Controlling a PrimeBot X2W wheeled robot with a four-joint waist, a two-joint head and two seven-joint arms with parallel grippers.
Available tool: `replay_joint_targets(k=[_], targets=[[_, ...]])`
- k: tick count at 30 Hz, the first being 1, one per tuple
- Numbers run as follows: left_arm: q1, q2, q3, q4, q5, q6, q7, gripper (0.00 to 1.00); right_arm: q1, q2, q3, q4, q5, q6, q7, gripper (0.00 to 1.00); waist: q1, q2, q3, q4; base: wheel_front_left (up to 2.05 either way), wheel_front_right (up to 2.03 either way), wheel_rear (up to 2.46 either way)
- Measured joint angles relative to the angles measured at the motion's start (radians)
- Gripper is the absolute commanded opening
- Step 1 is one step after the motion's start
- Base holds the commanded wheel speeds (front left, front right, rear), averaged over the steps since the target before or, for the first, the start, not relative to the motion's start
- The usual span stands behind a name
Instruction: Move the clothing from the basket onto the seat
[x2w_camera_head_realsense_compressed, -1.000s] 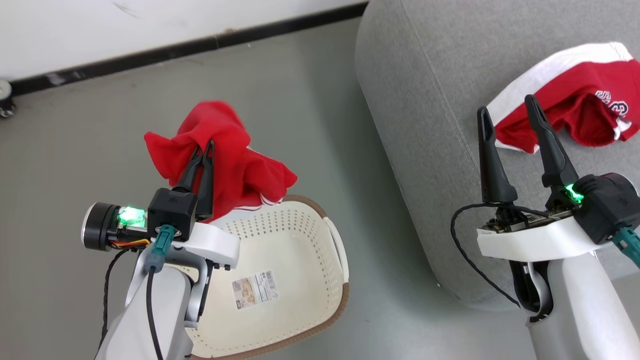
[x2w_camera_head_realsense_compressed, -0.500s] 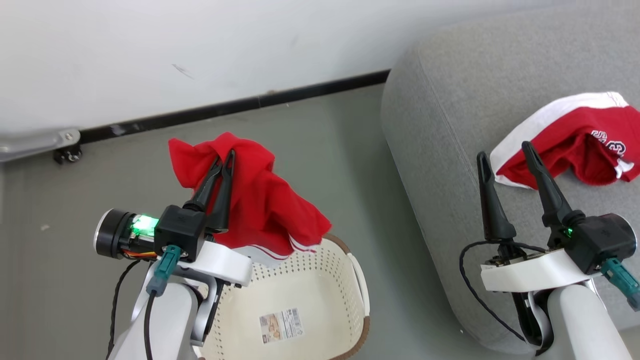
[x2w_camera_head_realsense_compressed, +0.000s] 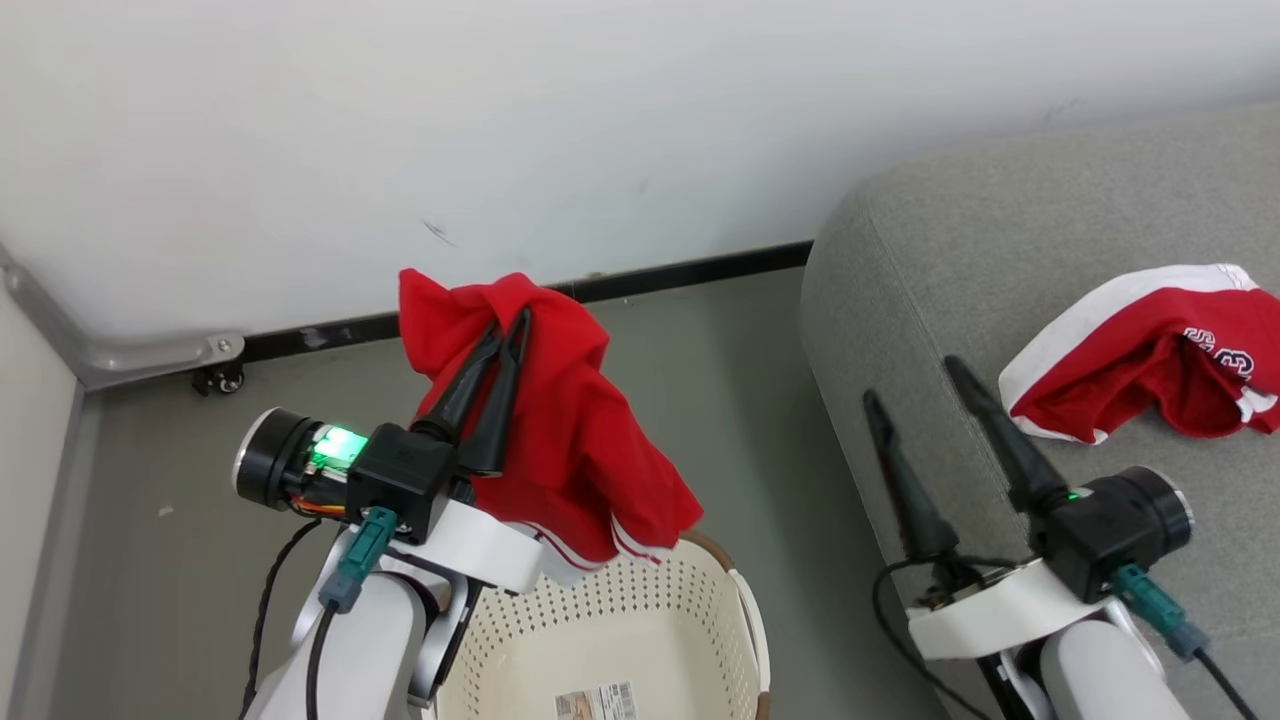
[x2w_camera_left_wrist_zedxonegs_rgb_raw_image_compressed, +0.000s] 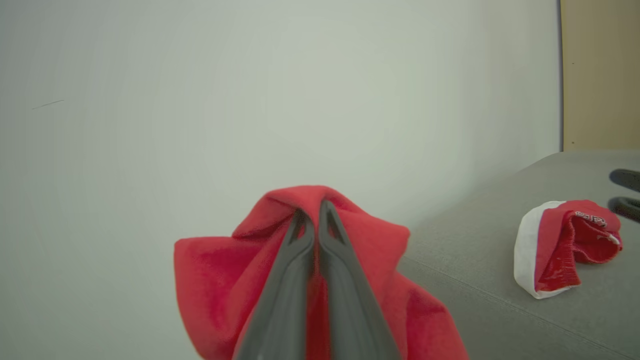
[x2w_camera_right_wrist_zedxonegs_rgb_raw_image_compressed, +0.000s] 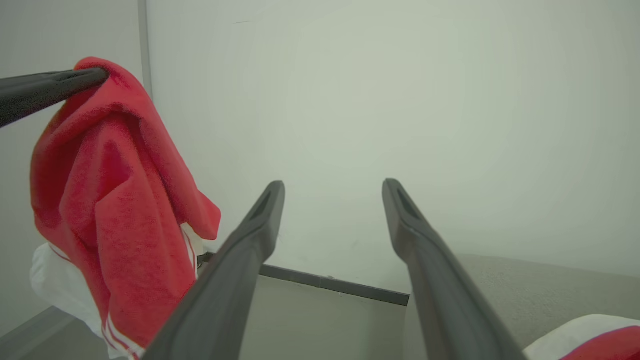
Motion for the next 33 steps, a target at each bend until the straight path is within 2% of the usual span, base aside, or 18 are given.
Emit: replay_joint_targets(k=[9,14,21,33], targets=[[-0.001,-0.024,-0.031,0.0,-0.016,-0.033,0.0,0.0,0.0,-0.029,0.14,0.009,0.003,0.0,0.006,1.0,0.0,0.0,-0.062,0.018,0.0,0.0,0.0],[-0.001,-0.029,-0.053,0.008,-0.018,-0.048,0.0,0.0,0.0,-0.042,0.23,0.016,0.011,0.0,0.035,1.0,0.0,0.0,-0.089,0.023,0.0,0.0,0.0],[-0.001,-0.034,-0.078,0.016,-0.018,-0.061,0.0,0.0,-0.004,-0.086,0.306,0.032,0.018,0.0,0.089,1.0,0.0,0.0,-0.116,0.026,0.0,0.0,0.0],[-0.008,-0.052,-0.125,0.016,-0.018,-0.069,0.002,0.0,-0.102,-0.104,0.435,0.075,0.112,0.0,0.169,1.0,0.0,0.0,-0.114,0.042,0.0,0.0,0.0]])
